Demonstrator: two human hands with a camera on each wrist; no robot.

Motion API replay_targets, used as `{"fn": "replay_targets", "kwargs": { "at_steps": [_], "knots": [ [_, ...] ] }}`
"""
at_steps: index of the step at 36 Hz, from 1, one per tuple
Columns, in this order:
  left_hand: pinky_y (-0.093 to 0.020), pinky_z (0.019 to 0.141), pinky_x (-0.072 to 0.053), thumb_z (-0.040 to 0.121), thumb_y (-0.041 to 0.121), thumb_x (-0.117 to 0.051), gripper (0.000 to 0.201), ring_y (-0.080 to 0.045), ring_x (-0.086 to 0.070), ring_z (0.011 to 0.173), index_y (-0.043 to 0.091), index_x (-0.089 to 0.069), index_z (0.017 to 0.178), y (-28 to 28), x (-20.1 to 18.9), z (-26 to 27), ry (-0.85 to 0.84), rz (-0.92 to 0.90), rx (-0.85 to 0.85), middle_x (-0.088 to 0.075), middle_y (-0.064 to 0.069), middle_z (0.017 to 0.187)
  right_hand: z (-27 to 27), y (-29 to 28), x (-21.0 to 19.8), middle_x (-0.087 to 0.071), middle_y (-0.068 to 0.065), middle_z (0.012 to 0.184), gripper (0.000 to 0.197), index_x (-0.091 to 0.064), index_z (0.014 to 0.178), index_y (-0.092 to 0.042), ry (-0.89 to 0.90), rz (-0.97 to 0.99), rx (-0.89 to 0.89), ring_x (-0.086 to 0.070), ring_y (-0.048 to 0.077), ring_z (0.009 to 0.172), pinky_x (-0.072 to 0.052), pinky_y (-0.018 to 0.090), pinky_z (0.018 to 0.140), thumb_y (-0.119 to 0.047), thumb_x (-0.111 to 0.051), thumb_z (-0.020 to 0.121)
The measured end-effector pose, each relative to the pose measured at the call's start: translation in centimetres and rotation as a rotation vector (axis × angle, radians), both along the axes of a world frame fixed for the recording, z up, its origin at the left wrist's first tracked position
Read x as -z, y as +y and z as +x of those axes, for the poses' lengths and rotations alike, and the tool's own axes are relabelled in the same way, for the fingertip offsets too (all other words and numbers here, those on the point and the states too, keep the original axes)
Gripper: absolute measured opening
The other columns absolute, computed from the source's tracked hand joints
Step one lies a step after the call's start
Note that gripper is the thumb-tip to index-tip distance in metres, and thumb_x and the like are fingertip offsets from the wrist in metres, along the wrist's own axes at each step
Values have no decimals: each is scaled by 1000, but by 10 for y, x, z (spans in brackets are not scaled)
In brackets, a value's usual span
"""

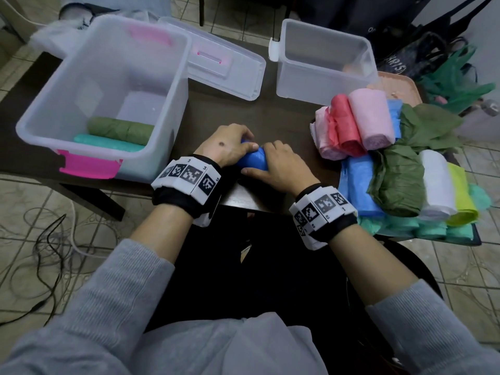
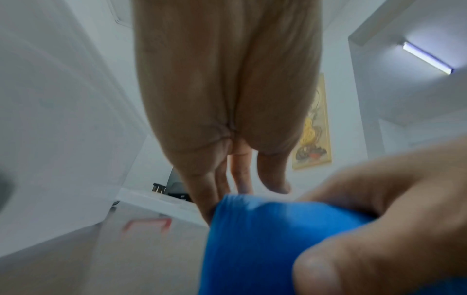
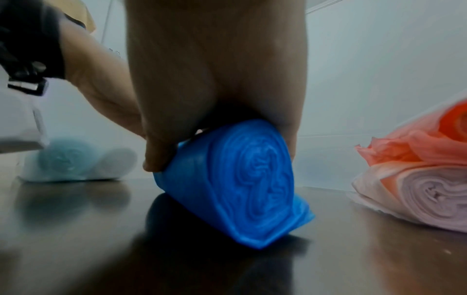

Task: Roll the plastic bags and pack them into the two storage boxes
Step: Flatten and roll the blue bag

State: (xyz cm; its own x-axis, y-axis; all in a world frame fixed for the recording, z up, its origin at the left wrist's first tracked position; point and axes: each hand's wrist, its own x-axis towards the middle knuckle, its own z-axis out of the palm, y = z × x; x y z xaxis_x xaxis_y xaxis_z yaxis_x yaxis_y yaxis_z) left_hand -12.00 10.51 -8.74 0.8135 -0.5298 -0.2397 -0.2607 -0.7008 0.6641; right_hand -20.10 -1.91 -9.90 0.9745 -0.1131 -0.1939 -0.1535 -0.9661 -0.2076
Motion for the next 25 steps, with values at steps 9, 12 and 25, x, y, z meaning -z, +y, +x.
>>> {"fn": "replay_targets", "kwargs": {
  "at_steps": [9,12,25],
  "knots": [
    [-15,94,-38,96,21,-48,32,-9,-54,111,14,-56,126,32,-74,-14,-428,-411,-216,-59,0,126,6,11,-8,-53,10,105,51,-50,101,-10,-111,346,103,-52,27,96,-40,34,73,-58,-58,83],
    [-15,94,-38,97,20,-43,32,-7,-53,111,15,-56,126,69,-90,-11,-592,-415,-419,-59,0,125,14,21,-22,-55,4,95,42,-48,92,-13,-156,485,127,-53,19,81,-33,26,57,-53,-57,86],
    [-38,93,-42,94,41,-39,44,-33,-55,110,6,-64,104,208,-51,13,-228,-130,-1108,-62,-19,117,69,86,-90,-55,0,81,40,-47,87,-14,-294,881,-22,-54,8,66,-44,22,62,-54,-54,88]
  ]
}}
